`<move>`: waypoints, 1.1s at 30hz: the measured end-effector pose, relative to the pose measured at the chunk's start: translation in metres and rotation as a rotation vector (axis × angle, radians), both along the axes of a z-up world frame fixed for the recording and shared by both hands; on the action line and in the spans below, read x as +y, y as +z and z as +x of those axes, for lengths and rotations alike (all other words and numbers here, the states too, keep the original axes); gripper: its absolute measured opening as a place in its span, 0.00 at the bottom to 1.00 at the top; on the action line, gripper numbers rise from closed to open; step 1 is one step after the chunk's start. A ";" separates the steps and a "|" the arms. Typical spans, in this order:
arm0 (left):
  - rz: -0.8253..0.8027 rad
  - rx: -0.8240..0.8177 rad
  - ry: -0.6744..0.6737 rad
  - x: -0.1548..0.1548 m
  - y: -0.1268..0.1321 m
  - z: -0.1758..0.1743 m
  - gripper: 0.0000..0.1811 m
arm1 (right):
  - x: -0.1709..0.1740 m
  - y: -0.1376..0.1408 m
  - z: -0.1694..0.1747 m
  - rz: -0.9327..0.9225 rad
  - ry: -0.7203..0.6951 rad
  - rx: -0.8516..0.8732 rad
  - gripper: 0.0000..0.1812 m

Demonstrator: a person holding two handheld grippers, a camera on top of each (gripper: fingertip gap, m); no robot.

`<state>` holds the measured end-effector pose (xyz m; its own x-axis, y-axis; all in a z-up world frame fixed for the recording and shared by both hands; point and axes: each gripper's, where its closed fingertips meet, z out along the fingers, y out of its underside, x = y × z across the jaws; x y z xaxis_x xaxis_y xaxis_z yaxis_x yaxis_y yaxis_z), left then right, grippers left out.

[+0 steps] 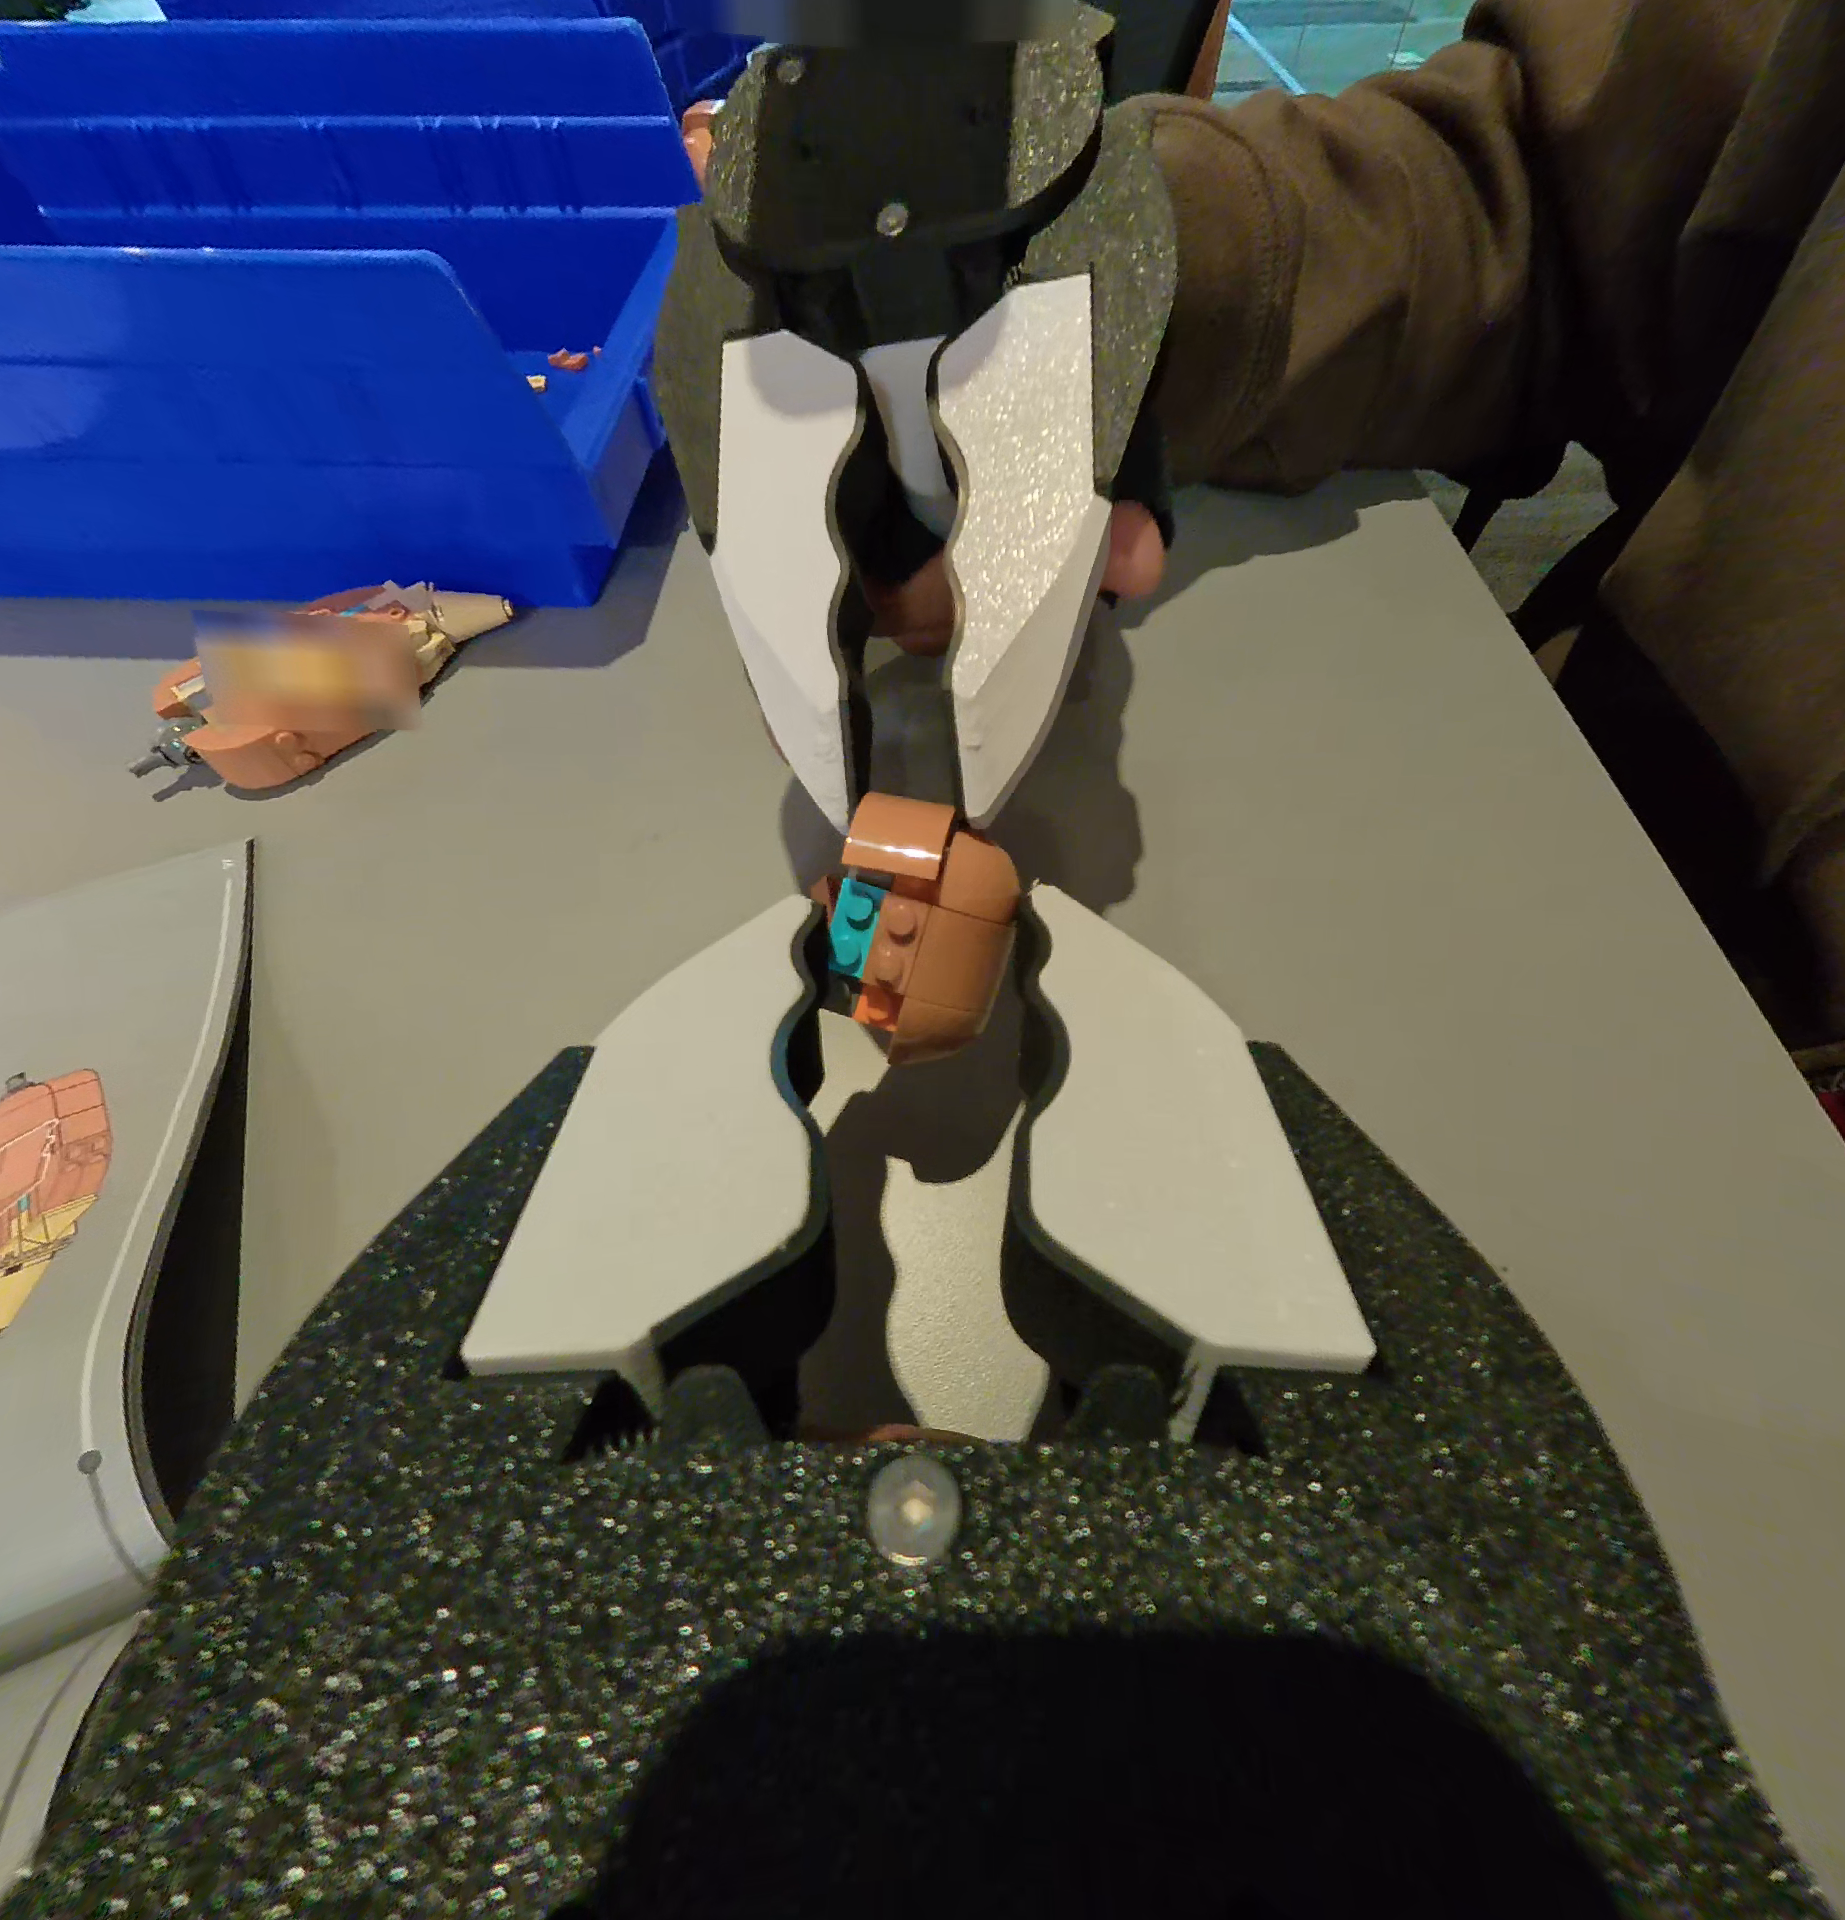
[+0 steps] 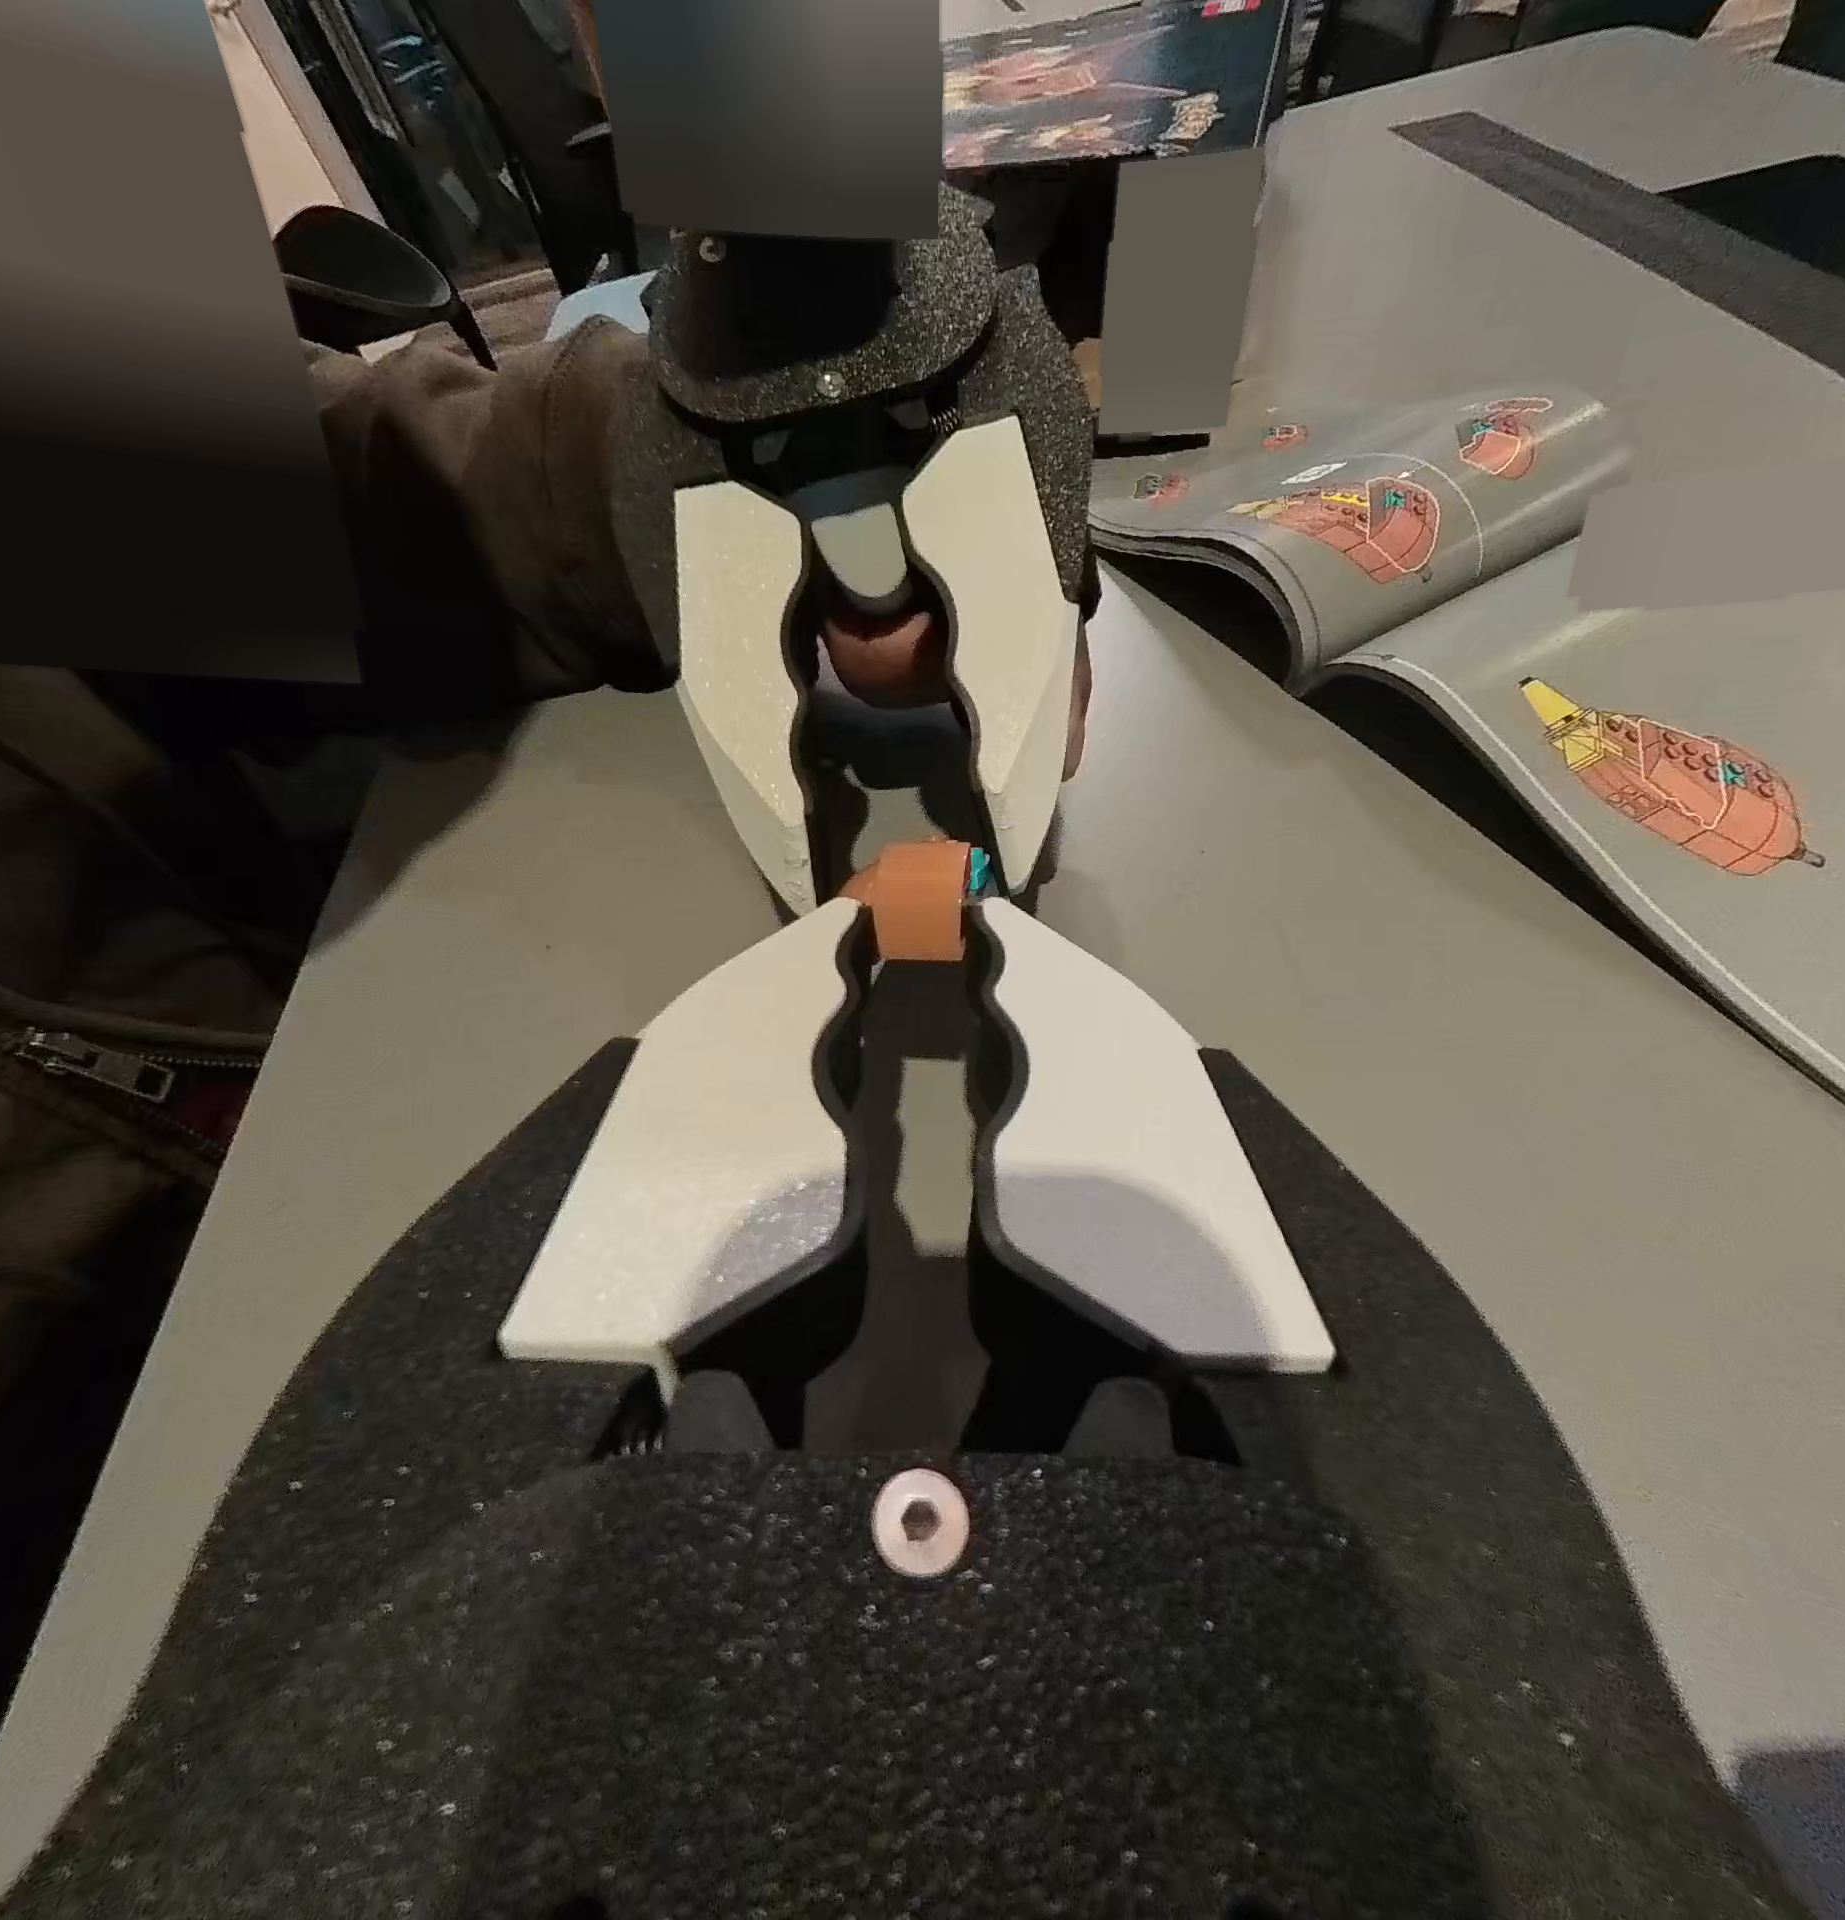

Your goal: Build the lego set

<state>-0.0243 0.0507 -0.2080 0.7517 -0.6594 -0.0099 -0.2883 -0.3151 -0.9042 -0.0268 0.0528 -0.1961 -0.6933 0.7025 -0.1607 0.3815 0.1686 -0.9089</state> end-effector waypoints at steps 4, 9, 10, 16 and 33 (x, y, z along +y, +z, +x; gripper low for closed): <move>0.001 -0.009 -0.007 0.000 0.001 0.001 0.19 | -0.001 0.001 0.001 -0.021 0.011 -0.004 0.09; 0.000 -0.014 -0.011 -0.001 0.000 0.002 0.19 | -0.001 0.001 0.002 -0.029 0.018 -0.006 0.09; 0.000 -0.014 -0.012 -0.001 0.001 0.002 0.19 | -0.001 0.001 0.002 -0.030 0.019 -0.007 0.09; 0.001 -0.021 -0.016 -0.001 0.001 0.003 0.19 | -0.002 0.003 0.002 -0.044 0.025 -0.006 0.09; 0.002 -0.038 -0.027 -0.001 0.001 0.005 0.19 | -0.004 0.004 0.004 -0.072 0.047 -0.008 0.11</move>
